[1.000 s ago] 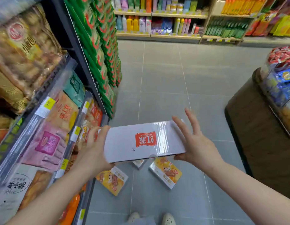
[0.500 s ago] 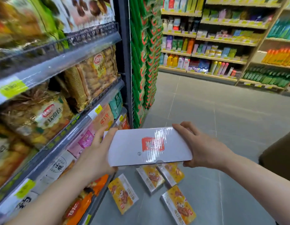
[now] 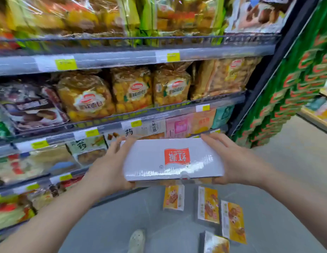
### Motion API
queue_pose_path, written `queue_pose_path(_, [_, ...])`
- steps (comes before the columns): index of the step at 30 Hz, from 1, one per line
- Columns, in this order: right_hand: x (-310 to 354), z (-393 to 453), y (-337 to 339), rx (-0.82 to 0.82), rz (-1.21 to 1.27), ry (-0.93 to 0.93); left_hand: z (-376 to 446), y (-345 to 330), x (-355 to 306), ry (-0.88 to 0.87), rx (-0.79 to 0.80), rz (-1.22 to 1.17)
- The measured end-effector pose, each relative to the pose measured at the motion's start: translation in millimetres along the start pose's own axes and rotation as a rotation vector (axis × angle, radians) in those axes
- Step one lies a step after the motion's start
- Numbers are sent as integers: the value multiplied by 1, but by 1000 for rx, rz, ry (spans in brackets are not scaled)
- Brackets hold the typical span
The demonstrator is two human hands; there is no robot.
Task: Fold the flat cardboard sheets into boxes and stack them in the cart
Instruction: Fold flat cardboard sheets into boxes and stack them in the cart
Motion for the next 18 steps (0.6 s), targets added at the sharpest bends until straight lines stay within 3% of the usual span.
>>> queue_pose_path(6, [120,28,-29,114,-175,238,-113,-10,102,346,-23,-25])
queue_pose_path(18, [414,49,-149,322,-323,714,-358,-30,297,822,-57,-120])
Point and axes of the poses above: each hand's wrist, its own z-axis towards the middle knuckle, its own y-axis out of the back of the hand, x = y × z, the point moved 10 cm from there along z, towards the middle knuckle, and after that the axes turned 11 degrees about z, right-handed, at the moved point
